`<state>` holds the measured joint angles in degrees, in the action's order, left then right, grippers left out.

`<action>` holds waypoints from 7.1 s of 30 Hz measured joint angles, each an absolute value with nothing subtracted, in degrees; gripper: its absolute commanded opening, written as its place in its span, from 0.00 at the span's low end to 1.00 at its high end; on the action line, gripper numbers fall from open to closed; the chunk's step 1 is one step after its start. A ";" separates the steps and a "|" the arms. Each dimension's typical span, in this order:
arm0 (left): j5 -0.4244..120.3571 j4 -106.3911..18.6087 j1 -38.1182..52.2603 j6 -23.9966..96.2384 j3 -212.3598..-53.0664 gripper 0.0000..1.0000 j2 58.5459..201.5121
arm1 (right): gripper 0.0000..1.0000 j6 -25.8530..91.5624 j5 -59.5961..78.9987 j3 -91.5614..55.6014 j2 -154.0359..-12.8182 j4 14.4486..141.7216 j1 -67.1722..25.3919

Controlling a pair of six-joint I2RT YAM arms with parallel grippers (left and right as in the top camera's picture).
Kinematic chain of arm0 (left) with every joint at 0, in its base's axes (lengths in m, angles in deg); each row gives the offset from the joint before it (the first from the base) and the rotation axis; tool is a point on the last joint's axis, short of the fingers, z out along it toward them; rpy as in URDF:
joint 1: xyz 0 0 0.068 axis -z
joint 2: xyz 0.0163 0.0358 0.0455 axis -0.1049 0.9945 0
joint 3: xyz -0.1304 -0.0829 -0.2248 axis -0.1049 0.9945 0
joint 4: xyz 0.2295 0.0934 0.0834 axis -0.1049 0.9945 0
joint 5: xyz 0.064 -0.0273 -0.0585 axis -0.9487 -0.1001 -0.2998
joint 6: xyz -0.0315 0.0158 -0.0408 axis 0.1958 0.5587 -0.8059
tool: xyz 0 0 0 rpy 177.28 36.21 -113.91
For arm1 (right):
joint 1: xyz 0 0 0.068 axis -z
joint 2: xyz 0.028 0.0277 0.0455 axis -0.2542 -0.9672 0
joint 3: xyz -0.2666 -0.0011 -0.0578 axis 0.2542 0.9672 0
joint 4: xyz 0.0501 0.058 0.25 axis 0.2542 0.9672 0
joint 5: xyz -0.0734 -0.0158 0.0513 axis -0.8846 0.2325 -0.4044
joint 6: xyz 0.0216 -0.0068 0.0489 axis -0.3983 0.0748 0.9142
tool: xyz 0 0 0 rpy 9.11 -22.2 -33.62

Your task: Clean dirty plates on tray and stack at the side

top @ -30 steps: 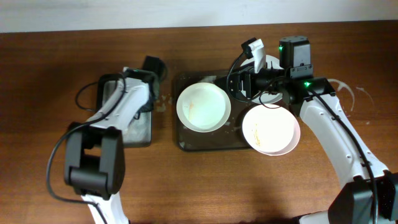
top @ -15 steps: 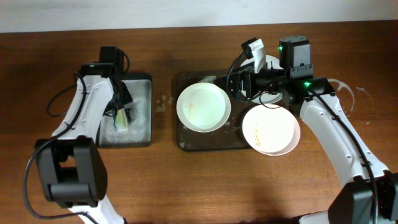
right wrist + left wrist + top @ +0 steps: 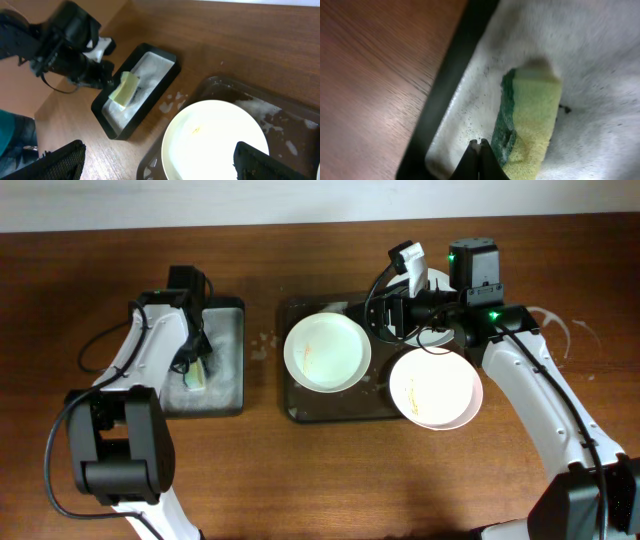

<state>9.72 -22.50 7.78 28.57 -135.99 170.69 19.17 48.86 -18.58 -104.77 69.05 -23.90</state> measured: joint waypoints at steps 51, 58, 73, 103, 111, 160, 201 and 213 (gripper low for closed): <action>17.98 -30.59 12.68 21.86 -135.27 0.39 175.94 | 0.95 19.17 48.03 -18.58 -104.77 69.07 -23.94; 17.15 -30.59 12.68 23.17 -135.27 0.16 175.94 | 0.95 19.15 48.03 -18.58 -104.77 69.05 -23.94; 16.91 -30.53 12.68 23.83 -135.27 0.01 175.94 | 0.95 19.15 48.03 -18.58 -104.77 69.03 -23.94; 17.61 -18.81 12.68 39.65 -144.04 0.00 168.66 | 0.52 43.02 19.92 -18.69 -104.79 80.63 -22.72; 19.68 -18.96 12.68 40.26 -144.04 0.00 168.07 | 0.48 43.13 16.75 -18.69 -113.97 77.29 -25.71; 37.52 -26.88 14.05 41.99 -144.14 0.00 162.52 | 0.04 42.54 27.04 -18.69 -130.91 71.06 -27.52; 33.76 -40.82 32.74 35.41 -144.52 0.00 180.66 | 0.04 40.81 28.57 -18.89 -130.91 73.37 -27.59; 30.55 -31.44 32.68 34.19 -146.24 0.00 182.65 | 0.04 40.79 28.40 -18.89 -130.91 73.37 -27.57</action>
<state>30.55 -31.44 32.68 34.19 -146.24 182.65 40.79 28.40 -18.89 -130.91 73.37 -27.57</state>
